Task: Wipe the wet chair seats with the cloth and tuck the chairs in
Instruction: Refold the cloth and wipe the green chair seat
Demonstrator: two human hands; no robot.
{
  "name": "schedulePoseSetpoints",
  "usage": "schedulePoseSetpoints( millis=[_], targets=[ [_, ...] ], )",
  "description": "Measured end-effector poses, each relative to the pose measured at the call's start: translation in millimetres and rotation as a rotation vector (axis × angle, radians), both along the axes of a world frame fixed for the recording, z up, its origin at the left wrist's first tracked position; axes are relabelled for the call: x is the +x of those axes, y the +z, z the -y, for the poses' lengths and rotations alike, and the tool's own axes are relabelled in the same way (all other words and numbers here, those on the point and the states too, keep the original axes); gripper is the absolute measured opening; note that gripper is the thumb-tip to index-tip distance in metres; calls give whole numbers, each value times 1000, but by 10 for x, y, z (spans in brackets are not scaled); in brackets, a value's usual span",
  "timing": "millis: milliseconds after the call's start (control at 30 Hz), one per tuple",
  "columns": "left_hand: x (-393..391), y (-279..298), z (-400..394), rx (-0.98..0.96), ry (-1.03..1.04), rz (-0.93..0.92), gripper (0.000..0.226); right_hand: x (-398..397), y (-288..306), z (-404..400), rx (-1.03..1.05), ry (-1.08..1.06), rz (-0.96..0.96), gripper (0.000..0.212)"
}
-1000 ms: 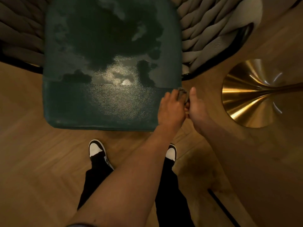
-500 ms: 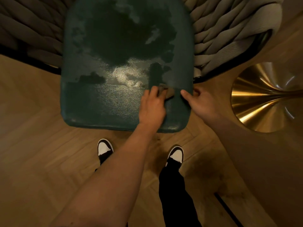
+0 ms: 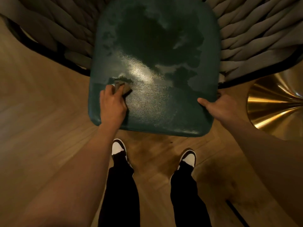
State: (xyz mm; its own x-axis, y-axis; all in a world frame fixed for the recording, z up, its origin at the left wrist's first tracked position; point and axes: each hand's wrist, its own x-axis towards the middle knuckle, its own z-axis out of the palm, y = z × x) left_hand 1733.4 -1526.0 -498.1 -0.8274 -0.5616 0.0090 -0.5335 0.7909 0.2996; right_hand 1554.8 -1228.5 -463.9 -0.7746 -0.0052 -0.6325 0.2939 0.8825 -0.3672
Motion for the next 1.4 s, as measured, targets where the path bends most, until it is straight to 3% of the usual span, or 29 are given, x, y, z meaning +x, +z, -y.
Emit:
schedulePoseSetpoints(
  millis=[300, 433, 600, 667, 800, 900, 1000, 1033, 1133, 1400],
  targets=[
    [332, 12, 861, -13, 173, -33, 37, -8, -129, -36, -12, -23, -48, 82],
    [267, -1, 1049, 79, 281, -85, 34, -21, -149, -46, -34, -56, -48, 82],
    [67, -17, 831, 162, 226, -120, 37, -44, -117, -82, -134, -208, 11, 114],
    [23, -22, 717, 142, 185, -155, 39, -43, -99, -93, -167, -213, 26, 117],
    [-105, 11, 374, 92, 56, -163, 38, -43, -90, -116, -255, -254, 86, 111],
    [-234, 15, 52, 107, 68, -144, 39, -88, -176, -196, -305, -272, 134, 95],
    [-371, 6, -250, 139, 37, -104, 39, -90, -118, -184, -350, -278, 179, 64],
    [-421, 9, -367, 158, 29, -98, 39, -70, -52, -154, -367, -279, 185, 65],
    [-584, 7, -755, 211, -13, -84, 43, -76, -41, -157, -382, -294, 174, 96],
    [-991, 68, -1732, 276, -113, -18, 53, -175, -231, -276, -401, -382, 247, 126]
  ],
)
